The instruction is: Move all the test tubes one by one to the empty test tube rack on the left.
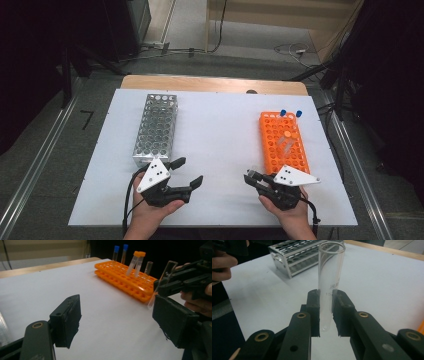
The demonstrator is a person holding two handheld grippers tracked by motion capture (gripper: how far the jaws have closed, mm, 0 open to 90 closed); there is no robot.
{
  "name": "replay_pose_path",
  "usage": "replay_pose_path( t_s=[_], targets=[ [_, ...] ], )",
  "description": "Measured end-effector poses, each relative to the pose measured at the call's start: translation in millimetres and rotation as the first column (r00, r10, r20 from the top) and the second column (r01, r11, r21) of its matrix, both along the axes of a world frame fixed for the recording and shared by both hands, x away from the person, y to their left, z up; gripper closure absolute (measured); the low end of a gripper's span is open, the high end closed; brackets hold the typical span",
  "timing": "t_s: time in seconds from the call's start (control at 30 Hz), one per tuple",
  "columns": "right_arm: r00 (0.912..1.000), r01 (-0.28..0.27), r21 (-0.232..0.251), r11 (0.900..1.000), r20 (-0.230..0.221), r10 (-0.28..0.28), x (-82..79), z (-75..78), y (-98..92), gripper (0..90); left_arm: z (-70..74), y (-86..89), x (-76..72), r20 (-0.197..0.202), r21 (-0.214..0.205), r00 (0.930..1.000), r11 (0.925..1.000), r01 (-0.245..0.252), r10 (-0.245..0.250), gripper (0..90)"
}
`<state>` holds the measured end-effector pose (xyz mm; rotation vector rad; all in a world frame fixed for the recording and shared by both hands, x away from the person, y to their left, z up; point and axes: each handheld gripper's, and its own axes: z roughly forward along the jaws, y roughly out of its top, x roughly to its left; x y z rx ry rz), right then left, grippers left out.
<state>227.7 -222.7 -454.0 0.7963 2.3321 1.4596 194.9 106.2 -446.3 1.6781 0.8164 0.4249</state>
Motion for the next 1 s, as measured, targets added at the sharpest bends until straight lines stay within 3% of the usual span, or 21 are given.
replay_pose_path(
  t_s=[0.17,0.37,0.73,0.83,1.0],
  targets=[
    [0.9994,-0.035,-0.017,0.9992,-0.004,0.035,-3.7,-3.3,14.3,74.1,1.4,-11.8,-0.3,-0.005,-0.015,0.9986,0.9985,0.052,-0.052,28.9],
    [0.9973,-0.072,-0.037,0.9967,-0.013,0.072,-8.9,-7.2,30.5,74.1,2.6,-27.9,-2.1,-0.007,0.011,0.9945,0.9944,0.105,-0.105,36.0],
    [0.9916,-0.128,-0.058,0.99,-0.024,0.127,-16.6,-11.1,48.6,74.1,-0.5,-48.1,-3.8,-0.027,0.016,0.9772,0.9774,0.211,-0.211,51.8],
    [0.9893,-0.145,-0.061,0.9875,-0.025,0.144,-18.7,-11.5,52.1,74.1,-1.3,-52.5,-4.0,-0.033,0.012,0.9735,0.9739,0.227,-0.226,56.2],
    [0.9819,-0.189,-0.064,0.9798,-0.019,0.188,-23.3,-11.1,57.1,74.0,-3.1,-58.8,-4.7,-0.038,0.041,0.9698,0.9693,0.242,-0.241,66.1]
  ],
)
